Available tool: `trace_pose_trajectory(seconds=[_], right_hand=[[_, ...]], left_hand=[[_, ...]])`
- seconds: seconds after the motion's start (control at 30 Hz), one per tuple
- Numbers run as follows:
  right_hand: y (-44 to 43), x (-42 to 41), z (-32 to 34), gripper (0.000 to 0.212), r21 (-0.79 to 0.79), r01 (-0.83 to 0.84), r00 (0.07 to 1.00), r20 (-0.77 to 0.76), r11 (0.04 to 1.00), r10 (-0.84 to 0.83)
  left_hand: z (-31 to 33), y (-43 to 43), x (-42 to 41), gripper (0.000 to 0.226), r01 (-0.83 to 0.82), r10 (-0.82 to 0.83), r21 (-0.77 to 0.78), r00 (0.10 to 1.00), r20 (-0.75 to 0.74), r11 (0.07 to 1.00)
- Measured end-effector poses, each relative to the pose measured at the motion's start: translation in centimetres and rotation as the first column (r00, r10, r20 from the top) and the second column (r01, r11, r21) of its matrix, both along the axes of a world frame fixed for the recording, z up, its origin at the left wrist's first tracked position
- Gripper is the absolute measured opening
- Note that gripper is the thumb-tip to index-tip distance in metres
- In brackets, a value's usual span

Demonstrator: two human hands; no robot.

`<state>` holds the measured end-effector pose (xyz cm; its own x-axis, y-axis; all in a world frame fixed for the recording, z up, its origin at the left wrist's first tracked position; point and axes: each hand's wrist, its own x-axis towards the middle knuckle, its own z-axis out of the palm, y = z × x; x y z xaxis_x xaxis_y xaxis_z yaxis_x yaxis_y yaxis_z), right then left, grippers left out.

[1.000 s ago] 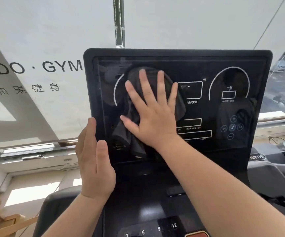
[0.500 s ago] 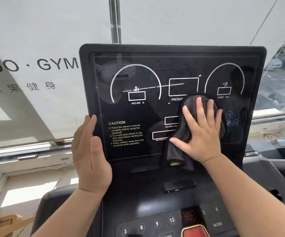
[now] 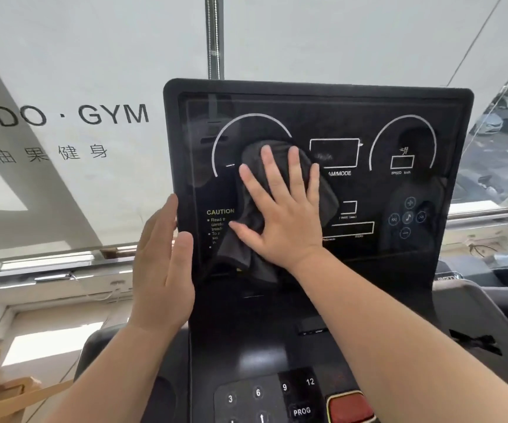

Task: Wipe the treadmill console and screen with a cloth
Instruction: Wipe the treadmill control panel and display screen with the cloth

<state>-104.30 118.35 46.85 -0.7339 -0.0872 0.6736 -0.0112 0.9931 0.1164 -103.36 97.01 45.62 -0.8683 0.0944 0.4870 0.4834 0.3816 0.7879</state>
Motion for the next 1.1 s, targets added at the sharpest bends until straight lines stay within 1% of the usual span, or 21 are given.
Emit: trace_pose_trajectory(seconds=[0.07, 0.1, 0.17, 0.27, 0.33, 0.4, 0.47, 0.53, 0.6, 0.67, 0.73, 0.83, 0.9, 1.0, 1.03, 1.1], right_hand=[[0.7, 1.4, -2.4, 0.085, 0.064, -0.077, 0.997, 0.011, 0.995, 0.076], [1.3, 2.1, -3.4, 0.085, 0.099, -0.110, 0.994, 0.022, 0.989, 0.108], [3.3, 3.4, -5.0, 0.086, 0.163, -0.167, 0.986, 0.047, 0.972, 0.161], [7.5, 5.0, -6.4, 0.086, 0.181, -0.203, 0.979, 0.056, 0.962, 0.196], [10.8, 5.9, -6.7, 0.085, 0.161, -0.178, 0.984, 0.041, 0.971, 0.173], [14.2, 6.8, -6.5, 0.087, 0.138, -0.130, 0.991, 0.035, 0.982, 0.126], [17.4, 7.4, -5.8, 0.092, 0.088, -0.026, 0.999, 0.044, 0.996, 0.022], [19.6, 7.4, -4.5, 0.099, -0.031, 0.138, 0.989, 0.068, 0.990, -0.135], [20.8, 6.5, -2.2, 0.104, -0.155, 0.257, 0.965, 0.096, 0.954, -0.244], [21.1, 4.9, 0.8, 0.107, -0.218, 0.303, 0.952, 0.105, 0.928, -0.286], [20.7, 3.1, 3.7, 0.108, -0.242, 0.299, 0.954, 0.089, 0.923, -0.285], [18.9, 1.1, 6.3, 0.106, -0.211, 0.238, 0.971, 0.053, 0.948, -0.232], [17.4, 0.7, 6.4, 0.103, -0.150, 0.165, 0.986, 0.042, 0.975, -0.160], [16.3, 1.9, 4.3, 0.092, 0.013, -0.050, 0.997, 0.054, 0.999, 0.050], [16.4, 2.7, 2.8, 0.089, 0.087, -0.139, 0.989, 0.069, 0.987, 0.133], [17.4, 4.5, -0.5, 0.084, 0.225, -0.298, 0.953, 0.128, 0.928, 0.276]], left_hand=[[-0.4, 0.7, 0.5, 0.067, -0.070, 0.069, -0.093, 0.997, -0.018, 0.993], [-0.6, 1.2, 0.9, 0.069, -0.114, 0.108, -0.152, 0.993, -0.050, 0.982], [-1.3, 2.6, 2.0, 0.071, -0.195, 0.153, -0.268, 0.974, -0.167, 0.944], [-2.9, 5.0, 3.6, 0.068, -0.253, 0.126, -0.380, 0.936, -0.329, 0.890], [-3.7, 6.6, 4.5, 0.067, -0.268, 0.111, -0.440, 0.930, -0.351, 0.857], [-3.8, 8.0, 5.4, 0.068, -0.271, 0.115, -0.492, 0.939, -0.323, 0.827], [-3.7, 9.5, 6.1, 0.070, -0.254, 0.116, -0.547, 0.955, -0.273, 0.798], [-3.5, 10.9, 6.6, 0.073, -0.225, 0.107, -0.614, 0.969, -0.224, 0.757], [-3.3, 12.2, 7.0, 0.078, -0.192, 0.107, -0.690, 0.981, -0.164, 0.698], [-3.2, 13.2, 7.2, 0.083, -0.163, 0.130, -0.749, 0.986, -0.103, 0.642], [-3.1, 14.0, 7.4, 0.088, -0.142, 0.164, -0.764, 0.985, -0.048, 0.630], [-2.5, 14.8, 7.7, 0.092, -0.094, 0.209, -0.747, 0.976, 0.061, 0.659], [-1.8, 15.0, 7.9, 0.092, -0.094, 0.225, -0.734, 0.971, 0.082, 0.673], [-0.9, 14.8, 8.0, 0.091, -0.100, 0.240, -0.741, 0.967, 0.084, 0.664], [-0.8, 14.7, 7.9, 0.090, -0.103, 0.244, -0.745, 0.966, 0.081, 0.659], [-0.8, 14.6, 8.0, 0.088, -0.116, 0.252, -0.741, 0.965, 0.073, 0.661]])
